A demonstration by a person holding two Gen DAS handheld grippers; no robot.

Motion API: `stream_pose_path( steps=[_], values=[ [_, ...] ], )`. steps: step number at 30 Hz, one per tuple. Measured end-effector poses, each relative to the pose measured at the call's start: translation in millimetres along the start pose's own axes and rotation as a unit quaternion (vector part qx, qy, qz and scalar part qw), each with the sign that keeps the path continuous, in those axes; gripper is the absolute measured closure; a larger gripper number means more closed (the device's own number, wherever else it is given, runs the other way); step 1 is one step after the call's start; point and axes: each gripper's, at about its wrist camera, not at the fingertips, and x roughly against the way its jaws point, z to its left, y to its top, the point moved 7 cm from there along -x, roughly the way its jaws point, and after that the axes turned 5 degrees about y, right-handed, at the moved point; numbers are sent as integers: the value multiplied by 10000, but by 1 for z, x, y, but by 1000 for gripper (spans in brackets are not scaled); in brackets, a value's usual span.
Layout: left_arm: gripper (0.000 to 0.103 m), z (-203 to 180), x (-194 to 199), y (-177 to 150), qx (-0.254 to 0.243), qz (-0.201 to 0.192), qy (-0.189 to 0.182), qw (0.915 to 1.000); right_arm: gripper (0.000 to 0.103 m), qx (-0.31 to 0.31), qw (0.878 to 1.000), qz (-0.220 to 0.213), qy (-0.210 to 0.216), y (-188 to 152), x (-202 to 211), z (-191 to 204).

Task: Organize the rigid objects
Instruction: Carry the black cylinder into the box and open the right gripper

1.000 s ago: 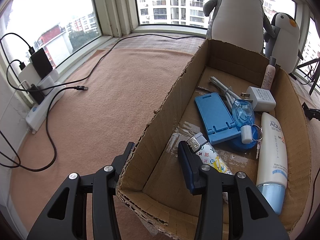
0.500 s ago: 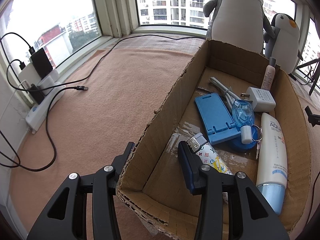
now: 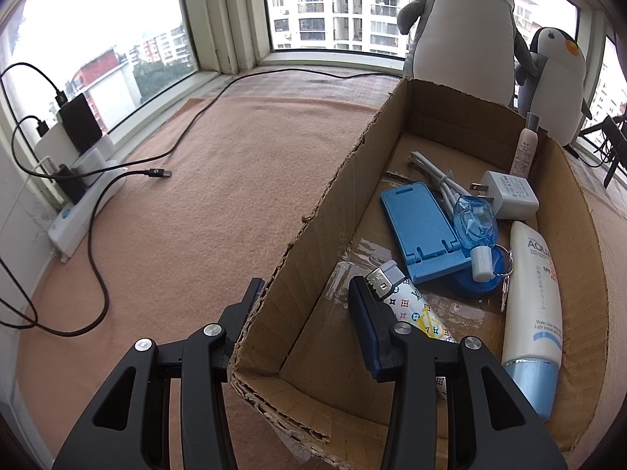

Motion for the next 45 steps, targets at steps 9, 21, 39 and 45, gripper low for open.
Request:
stream_pose_path(
  steps=[9, 21, 39, 45],
  values=[
    [62, -1, 0, 0, 6, -1, -9, 10000, 88, 238, 9985, 282, 393, 11, -45, 56],
    [62, -1, -1, 0, 19, -2, -14, 10000, 88, 189, 9978, 517, 368, 12, -82, 68],
    [61, 0, -1, 0, 32, -4, -15, 10000, 52, 276, 9973, 604, 303, 7, -86, 65],
    [61, 0, -1, 0, 31, -3, -16, 10000, 39, 269, 9975, 591, 277, 5, -83, 62]
  ],
)
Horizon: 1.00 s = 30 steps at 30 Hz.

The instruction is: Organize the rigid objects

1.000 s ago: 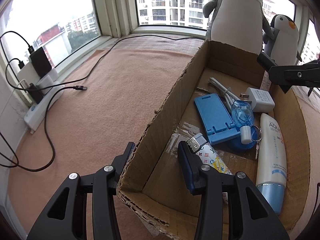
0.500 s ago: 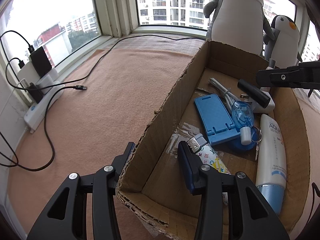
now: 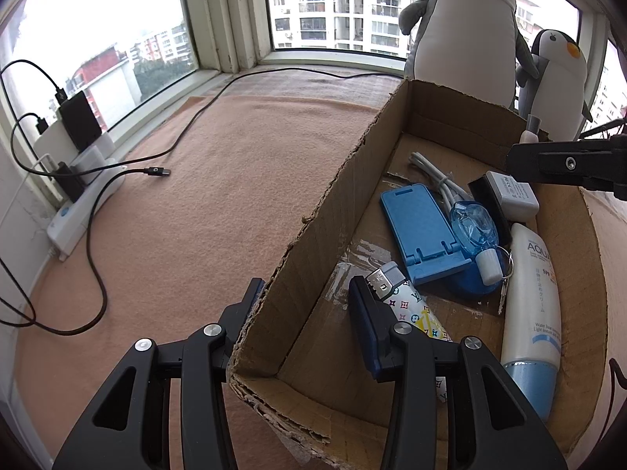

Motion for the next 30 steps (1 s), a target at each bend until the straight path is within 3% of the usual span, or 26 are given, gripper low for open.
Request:
stream_pose_path(
  steps=[20, 23, 28, 30],
  values=[
    [59, 3, 11, -1, -70, 11, 30, 10000, 36, -8, 9992, -391, -58, -26, 51, 7],
    [47, 4, 24, 4, -105, -138, 74, 9998, 32, -59, 9987, -510, -34, -30, 65, 8],
    [42, 5, 50, 12, -104, -375, 37, 9992, 31, -110, 9971, -755, -77, -37, 95, 10],
    [34, 4, 62, 14, -77, -468, -14, 9989, 28, -159, 9961, -865, -66, -40, 109, 10]
  ],
)
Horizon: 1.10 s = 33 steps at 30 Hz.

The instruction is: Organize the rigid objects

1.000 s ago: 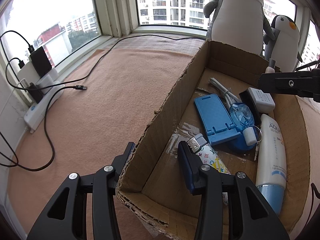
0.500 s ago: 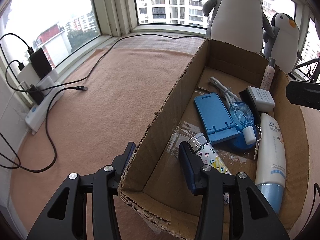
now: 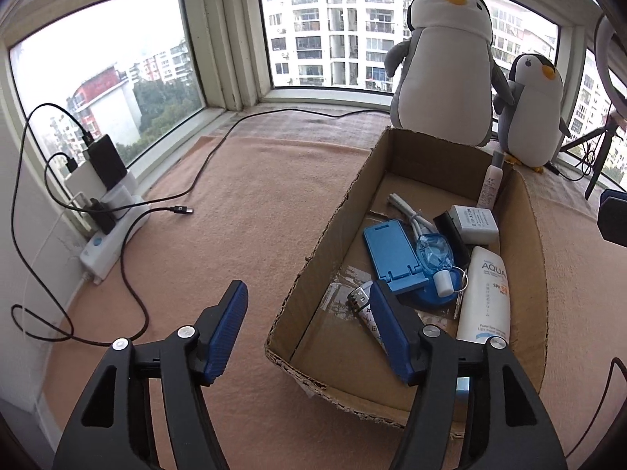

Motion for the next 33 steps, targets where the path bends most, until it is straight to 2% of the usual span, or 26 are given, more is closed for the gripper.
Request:
stream_pose_path(
  steps=[2, 6, 9, 19, 24, 30, 33],
  values=[
    [32, -2, 14, 3, 7, -95, -72, 9999, 22, -47, 9999, -128, -32, 0, 14, 0],
    [24, -8, 40, 7, -24, -234, -217, 9995, 20, -96, 9993, -321, -143, -5, 42, 1],
    [24, -13, 58, 7, -66, -302, -354, 9989, 13, -135, 9985, -407, -337, -10, 60, -1],
    [22, -26, 118, 12, -172, -549, -610, 9965, 10, -227, 9938, -875, -645, -26, 124, 5],
    [21, -31, 142, 8, -275, -690, -621, 9953, 8, -324, 9919, -960, -767, -37, 139, 5],
    [21, -33, 152, -1, -285, -651, -636, 9954, 8, -336, 9897, -980, -993, -56, 145, 6],
    [21, -33, 154, -3, -289, -653, -639, 9954, 8, -367, 9904, -937, -950, -62, 145, 6]
  ],
)
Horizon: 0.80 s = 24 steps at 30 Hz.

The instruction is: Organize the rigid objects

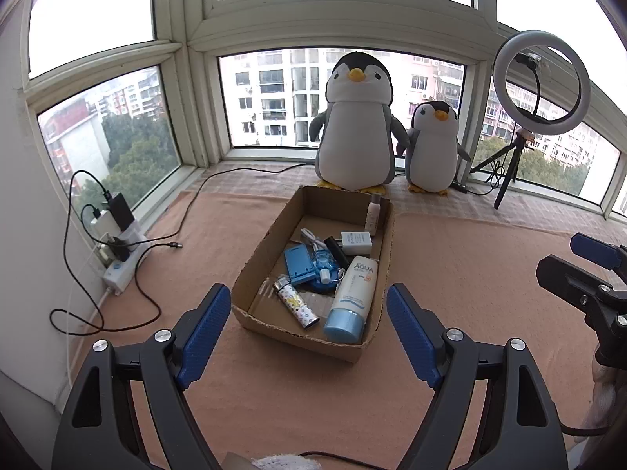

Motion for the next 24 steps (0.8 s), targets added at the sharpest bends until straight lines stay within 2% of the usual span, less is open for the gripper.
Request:
stream_pose_path(
  steps=[24],
  values=[
    [21, 2, 2, 0, 82, 2, 6, 10000, 8, -114, 9999, 85, 9, -4, -5, -2]
  ],
)
